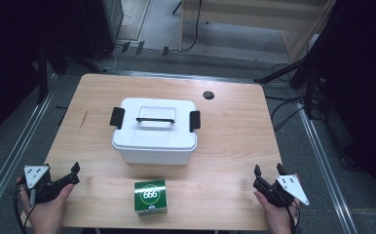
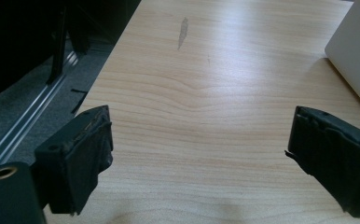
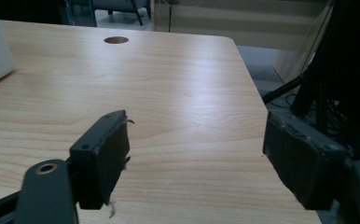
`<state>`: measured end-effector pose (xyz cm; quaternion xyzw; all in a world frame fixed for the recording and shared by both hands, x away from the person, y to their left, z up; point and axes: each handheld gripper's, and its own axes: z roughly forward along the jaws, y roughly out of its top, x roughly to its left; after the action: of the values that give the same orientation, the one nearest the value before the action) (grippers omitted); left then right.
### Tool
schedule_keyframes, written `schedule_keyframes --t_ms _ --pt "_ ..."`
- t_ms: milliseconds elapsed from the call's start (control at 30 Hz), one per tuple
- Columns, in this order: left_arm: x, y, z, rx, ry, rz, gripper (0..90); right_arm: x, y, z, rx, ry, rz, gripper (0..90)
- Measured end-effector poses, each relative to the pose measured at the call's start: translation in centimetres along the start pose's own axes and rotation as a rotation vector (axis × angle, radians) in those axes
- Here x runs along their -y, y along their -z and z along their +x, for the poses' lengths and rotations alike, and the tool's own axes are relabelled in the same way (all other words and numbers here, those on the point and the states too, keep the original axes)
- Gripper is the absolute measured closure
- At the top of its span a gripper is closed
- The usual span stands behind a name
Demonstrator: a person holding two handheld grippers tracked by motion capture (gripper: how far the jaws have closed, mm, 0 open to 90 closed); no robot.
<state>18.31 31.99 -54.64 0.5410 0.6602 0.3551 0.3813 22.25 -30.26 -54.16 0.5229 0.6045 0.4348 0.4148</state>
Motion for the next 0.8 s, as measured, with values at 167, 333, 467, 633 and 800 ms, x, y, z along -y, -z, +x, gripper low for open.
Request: schedule_keyframes --t_ms 167,333,467,633,800 --pt "0.0 -0.1 -1.0 -0.017 0.029 -0.002 26.1 0.1 0.4 0.3 -0.008 0.001 -0.005 42.2" --pt "0.1 0.3 -1.9 -0.018 0.003 -0.005 36.4 0.1 0.4 0.7 -0.043 -0.007 -0.003 53.9" --pt "0.2 0.6 -2.8 0.003 -0.002 0.002 46.8 0.0 0.5 1.6 -0.092 -0.009 -0.001 60.9" --pt "0.2 0.8 -3.8 0.061 0.009 0.0 61.4 -0.5 0.7 3.9 -0.156 0.026 -0.003 74.1" --pt "-0.2 0.1 -5.3 0.121 0.014 0.035 75.2 -1.1 0.6 6.5 -0.244 0.026 0.033 85.9"
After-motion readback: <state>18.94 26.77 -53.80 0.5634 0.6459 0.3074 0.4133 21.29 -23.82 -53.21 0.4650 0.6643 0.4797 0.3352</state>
